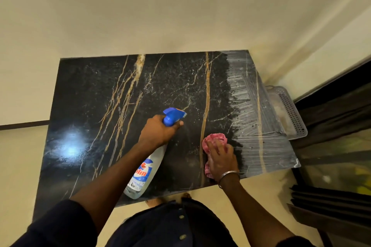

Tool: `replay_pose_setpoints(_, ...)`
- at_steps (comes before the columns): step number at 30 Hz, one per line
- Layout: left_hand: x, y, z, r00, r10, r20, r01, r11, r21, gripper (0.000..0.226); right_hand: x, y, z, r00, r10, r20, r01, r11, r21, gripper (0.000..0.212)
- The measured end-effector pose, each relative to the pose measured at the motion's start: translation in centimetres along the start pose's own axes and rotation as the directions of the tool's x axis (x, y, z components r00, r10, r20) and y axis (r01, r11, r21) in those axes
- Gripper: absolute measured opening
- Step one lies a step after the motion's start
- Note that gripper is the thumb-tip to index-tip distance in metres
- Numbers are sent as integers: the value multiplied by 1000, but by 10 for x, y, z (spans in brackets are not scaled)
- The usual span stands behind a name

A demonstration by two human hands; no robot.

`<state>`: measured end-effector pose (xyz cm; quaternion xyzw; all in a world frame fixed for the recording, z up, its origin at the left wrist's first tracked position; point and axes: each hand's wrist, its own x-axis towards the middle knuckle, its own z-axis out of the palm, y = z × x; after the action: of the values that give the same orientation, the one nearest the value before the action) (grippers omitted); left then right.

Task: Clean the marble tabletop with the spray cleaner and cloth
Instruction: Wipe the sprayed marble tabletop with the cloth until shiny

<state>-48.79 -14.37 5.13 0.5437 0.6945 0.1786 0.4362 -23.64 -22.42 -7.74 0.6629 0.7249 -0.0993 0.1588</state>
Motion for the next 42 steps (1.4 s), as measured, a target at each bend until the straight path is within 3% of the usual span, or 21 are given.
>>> replay_pose_setpoints(4,4,-2,-5,1000,21,6,-21,1000,11,44,10,-16,-12,977,206,-49,-199,973,118,55)
replay_pose_setpoints(8,9,-2,-8,1000,14,-23,-13,999,46,43,15,-45,-31,994,-48,-96,54,997,64,73)
replay_pose_setpoints(10,12,-1,-7,1000,5,-22,-4,998,59,43,19,-52,-40,984,-137,-113,147,985,88,67)
replay_pose_setpoints(12,16,2,-5,1000,-1,-16,2,998,64,43,23,-47,-37,982,-186,-33,188,976,107,55)
replay_pose_setpoints(14,21,6,-3,1000,-5,4,5,998,55,45,30,-28,-27,974,-216,63,213,975,57,56)
replay_pose_setpoints(16,27,12,-1,1000,-11,21,10,999,43,47,38,1,-20,975,-222,31,222,975,-8,59)
replay_pose_setpoints(20,35,22,11,998,-1,66,-1,1000,29,51,46,45,-37,998,-48,-52,50,998,33,53)
replay_pose_setpoints(22,36,30,21,996,4,84,-5,1000,16,51,50,51,-38,1000,4,-16,-4,1000,25,57)
replay_pose_setpoints(26,36,48,47,998,28,63,-28,1000,3,41,44,38,-32,993,-101,-53,104,992,70,59)
replay_pose_setpoints(29,34,57,65,995,48,88,-50,999,19,41,30,19,-32,936,-253,-244,293,946,141,58)
replay_pose_setpoints(32,33,61,78,991,59,120,-64,997,35,52,22,23,-25,924,-315,-216,345,931,121,60)
replay_pose_setpoints(37,32,68,87,990,65,126,-73,995,61,42,17,93,-10,980,-193,-40,197,973,124,60)
replay_pose_setpoints(42,30,72,95,984,80,162,-90,994,57,42,7,134,-5,999,28,-37,-22,989,147,60)
